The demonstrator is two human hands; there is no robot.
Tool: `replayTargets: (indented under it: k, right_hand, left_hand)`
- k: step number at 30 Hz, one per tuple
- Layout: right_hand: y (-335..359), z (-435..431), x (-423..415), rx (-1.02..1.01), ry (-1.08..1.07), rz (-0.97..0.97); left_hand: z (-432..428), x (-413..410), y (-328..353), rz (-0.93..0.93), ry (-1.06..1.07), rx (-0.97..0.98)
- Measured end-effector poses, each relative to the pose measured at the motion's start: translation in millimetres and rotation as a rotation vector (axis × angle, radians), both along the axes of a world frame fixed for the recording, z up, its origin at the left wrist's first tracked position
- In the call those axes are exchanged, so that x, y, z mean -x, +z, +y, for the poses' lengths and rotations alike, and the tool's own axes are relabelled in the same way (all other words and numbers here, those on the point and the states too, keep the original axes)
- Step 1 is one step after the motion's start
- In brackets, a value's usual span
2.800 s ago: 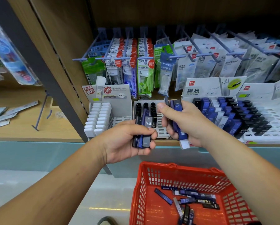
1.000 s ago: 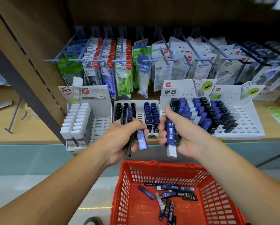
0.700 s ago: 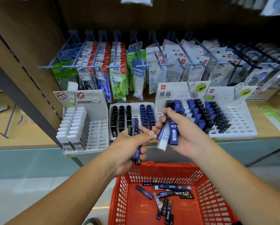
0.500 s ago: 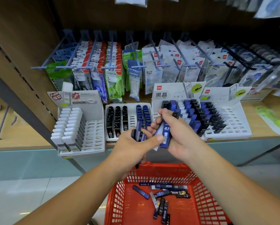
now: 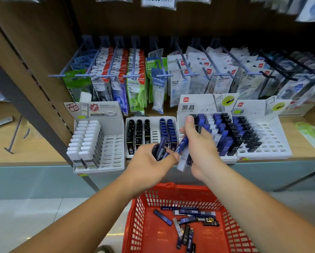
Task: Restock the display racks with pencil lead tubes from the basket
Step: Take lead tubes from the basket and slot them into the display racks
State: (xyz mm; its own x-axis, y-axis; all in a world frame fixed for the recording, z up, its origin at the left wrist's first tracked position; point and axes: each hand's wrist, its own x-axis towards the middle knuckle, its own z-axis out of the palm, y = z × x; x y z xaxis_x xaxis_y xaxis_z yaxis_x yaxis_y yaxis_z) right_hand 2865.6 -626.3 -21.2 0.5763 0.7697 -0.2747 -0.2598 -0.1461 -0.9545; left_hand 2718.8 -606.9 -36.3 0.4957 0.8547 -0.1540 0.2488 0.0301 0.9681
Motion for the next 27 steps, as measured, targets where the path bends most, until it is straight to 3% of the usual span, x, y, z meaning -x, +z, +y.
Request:
replayTargets:
  k: [2,7,10,15,19,21,24,27]
  right_hand:
    - [0,0,-3,-0.039,0.067,-0.092]
    - [4,-2,-14,-0.117,0.450,0.042]
    - [2,-4,-14,-0.080,0.480,-0.025]
    - [1,1,-11,-0.103,0.451,0.056]
    - [4,6,-9,-0.115,0.431,0.035]
    - [4,11,-10,-0.105,0.358,-0.119]
    - [-2,20,-6,-0.086,0.286,-0.569]
    - [-9,27,4,-0.136,0.304,-0.724]
  left_hand:
    - [6,9,3,-0.084,-0.011,0.129]
    - [19,31,11,-0.364,-0.093,0.488]
    - [28,40,11,-0.387,-0.107,0.524]
    - [33,48,6,-0.370,-0.201,0.579]
    - [38,50,2,-0.287,-0.093,0.526]
    - [42,54,0,-0.212,0.034,0.466]
    - [47,61,-4,-0.196,0.140,0.435]
    - [46,67,-6,-0.182,0.124,0.398]
